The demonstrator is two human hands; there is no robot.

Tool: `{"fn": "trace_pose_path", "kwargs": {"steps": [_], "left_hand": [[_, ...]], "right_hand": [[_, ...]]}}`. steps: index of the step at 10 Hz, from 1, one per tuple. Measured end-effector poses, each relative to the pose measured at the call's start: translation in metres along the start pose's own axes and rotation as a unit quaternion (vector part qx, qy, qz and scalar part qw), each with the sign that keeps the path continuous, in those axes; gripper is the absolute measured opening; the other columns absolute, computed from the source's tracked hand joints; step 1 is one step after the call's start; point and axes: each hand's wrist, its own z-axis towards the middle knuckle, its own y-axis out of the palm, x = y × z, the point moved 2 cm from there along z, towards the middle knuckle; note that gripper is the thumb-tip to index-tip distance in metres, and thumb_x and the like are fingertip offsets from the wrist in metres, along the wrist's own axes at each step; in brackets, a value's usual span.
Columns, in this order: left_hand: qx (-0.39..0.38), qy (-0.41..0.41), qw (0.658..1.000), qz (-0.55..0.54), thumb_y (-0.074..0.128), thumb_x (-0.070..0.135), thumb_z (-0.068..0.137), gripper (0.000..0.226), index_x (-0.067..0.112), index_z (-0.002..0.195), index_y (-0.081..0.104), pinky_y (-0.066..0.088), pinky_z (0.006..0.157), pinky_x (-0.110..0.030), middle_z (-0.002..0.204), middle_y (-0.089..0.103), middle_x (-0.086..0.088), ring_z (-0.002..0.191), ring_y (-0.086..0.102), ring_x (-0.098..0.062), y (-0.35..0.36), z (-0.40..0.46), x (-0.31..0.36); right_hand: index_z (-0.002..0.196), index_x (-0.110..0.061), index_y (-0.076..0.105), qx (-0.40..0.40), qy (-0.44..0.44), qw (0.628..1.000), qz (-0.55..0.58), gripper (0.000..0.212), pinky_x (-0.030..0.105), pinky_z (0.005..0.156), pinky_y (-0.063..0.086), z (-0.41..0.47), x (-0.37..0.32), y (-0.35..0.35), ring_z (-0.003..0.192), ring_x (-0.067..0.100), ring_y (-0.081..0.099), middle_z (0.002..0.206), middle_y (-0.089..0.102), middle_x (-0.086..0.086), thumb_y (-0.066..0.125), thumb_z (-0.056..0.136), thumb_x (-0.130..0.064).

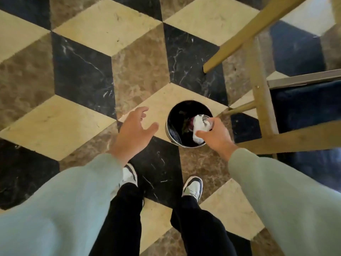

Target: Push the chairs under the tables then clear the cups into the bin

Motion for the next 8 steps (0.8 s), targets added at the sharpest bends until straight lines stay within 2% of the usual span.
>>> {"fn": "trace_pose_path", "kwargs": {"steps": [1,2,3,4,5,6,7,8], "left_hand": [[-0.001,0.016,1.0,0.0,0.069,0.05,0.093,0.06,0.031,0.146,0.048,0.037,0.091,-0.025,0.126,0.054,0.015,0.117,0.051,-0.004,0.016,0.042,-0.026],[-0.015,0.009,1.0,0.0,0.068,0.051,0.094,0.059,0.032,0.146,0.047,0.037,0.093,-0.027,0.127,0.053,0.016,0.117,0.051,-0.004,0.027,0.064,-0.059],[-0.019,0.003,1.0,0.002,0.068,0.052,0.094,0.059,0.031,0.146,0.048,0.04,0.098,-0.032,0.13,0.055,0.014,0.12,0.052,-0.006,0.023,0.07,-0.08],[-0.017,-0.002,1.0,0.008,0.068,0.05,0.094,0.059,0.03,0.146,0.05,0.044,0.102,-0.036,0.132,0.058,0.013,0.122,0.053,-0.008,0.019,0.077,-0.096],[-0.003,-0.002,1.0,0.003,0.07,0.048,0.093,0.058,0.029,0.145,0.051,0.047,0.103,-0.039,0.131,0.059,0.011,0.123,0.056,-0.01,0.013,0.09,-0.108],[0.005,-0.004,1.0,0.005,0.069,0.051,0.092,0.058,0.03,0.143,0.052,0.048,0.1,-0.04,0.132,0.061,0.009,0.122,0.057,-0.011,0.008,0.093,-0.113],[-0.015,-0.014,1.0,0.0,0.067,0.056,0.09,0.062,0.033,0.145,0.049,0.048,0.102,-0.042,0.133,0.058,0.013,0.125,0.055,-0.01,0.007,0.08,-0.108],[-0.028,-0.005,1.0,0.0,0.067,0.058,0.091,0.064,0.035,0.147,0.046,0.045,0.105,-0.041,0.135,0.056,0.014,0.127,0.053,-0.009,-0.001,0.068,-0.082]], "right_hand": [[0.132,-0.019,0.05,0.024,0.014,1.0,0.015,0.056,0.027,0.073,0.043,0.045,0.016,0.03,0.108,0.023,0.057,0.118,0.057,0.001,0.078,0.085,-0.022],[0.143,-0.016,0.046,0.011,0.042,0.999,0.001,0.067,0.033,0.088,0.044,0.078,0.031,0.066,0.114,0.026,0.056,0.132,0.057,0.01,0.079,0.086,-0.025],[0.144,-0.015,0.048,0.0,0.053,0.999,-0.007,0.068,0.033,0.09,0.047,0.095,0.04,0.089,0.119,0.03,0.059,0.132,0.058,0.01,0.08,0.085,-0.026],[0.14,-0.016,0.055,0.004,0.064,0.998,-0.02,0.065,0.03,0.085,0.044,0.112,0.044,0.106,0.116,0.028,0.062,0.117,0.06,0.003,0.083,0.082,-0.025],[0.145,-0.013,0.051,0.012,0.065,0.998,-0.019,0.077,0.033,0.094,0.046,0.135,0.044,0.117,0.12,0.03,0.061,0.126,0.063,0.008,0.088,0.078,-0.025],[0.15,-0.009,0.044,0.021,0.065,0.998,-0.015,0.09,0.028,0.098,0.042,0.138,0.041,0.115,0.126,0.029,0.058,0.136,0.06,0.012,0.091,0.075,-0.027],[0.152,-0.014,0.041,0.019,0.065,0.997,-0.031,0.091,0.03,0.101,0.043,0.123,0.04,0.104,0.127,0.029,0.057,0.14,0.057,0.011,0.09,0.078,-0.03],[0.155,-0.017,0.037,0.021,0.048,0.998,-0.015,0.095,0.042,0.111,0.047,0.099,0.021,0.077,0.129,0.03,0.056,0.145,0.053,0.011,0.09,0.078,-0.032]]}}
